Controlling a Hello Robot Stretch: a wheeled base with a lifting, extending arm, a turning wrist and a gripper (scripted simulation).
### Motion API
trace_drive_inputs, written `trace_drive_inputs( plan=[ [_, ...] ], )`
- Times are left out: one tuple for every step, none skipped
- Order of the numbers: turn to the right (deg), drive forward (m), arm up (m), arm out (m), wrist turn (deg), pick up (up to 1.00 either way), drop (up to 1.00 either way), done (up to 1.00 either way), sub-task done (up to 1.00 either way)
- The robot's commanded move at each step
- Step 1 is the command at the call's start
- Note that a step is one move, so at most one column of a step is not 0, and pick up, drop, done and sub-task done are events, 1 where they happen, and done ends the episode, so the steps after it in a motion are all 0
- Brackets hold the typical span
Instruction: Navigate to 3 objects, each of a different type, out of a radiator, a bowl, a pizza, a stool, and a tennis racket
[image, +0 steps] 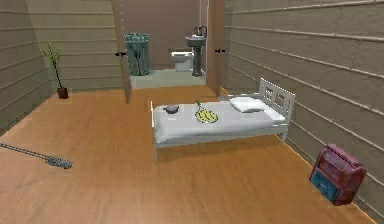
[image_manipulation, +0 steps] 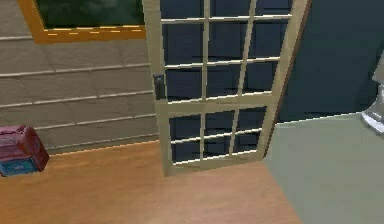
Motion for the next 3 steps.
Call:
trace_drive_inputs(
  plan=[
    [0.0, 0.15, 0.00, 0.00, 0.0, 0.00, 0.00, 0.00, 0.00],
    [-24.0, 0.00, 0.00, 0.00, 0.0, 0.00, 0.00, 0.00, 0.00],
    [0.0, 1.00, 0.00, 0.00, 0.0, 0.00, 0.00, 0.00, 0.00]
  ],
)
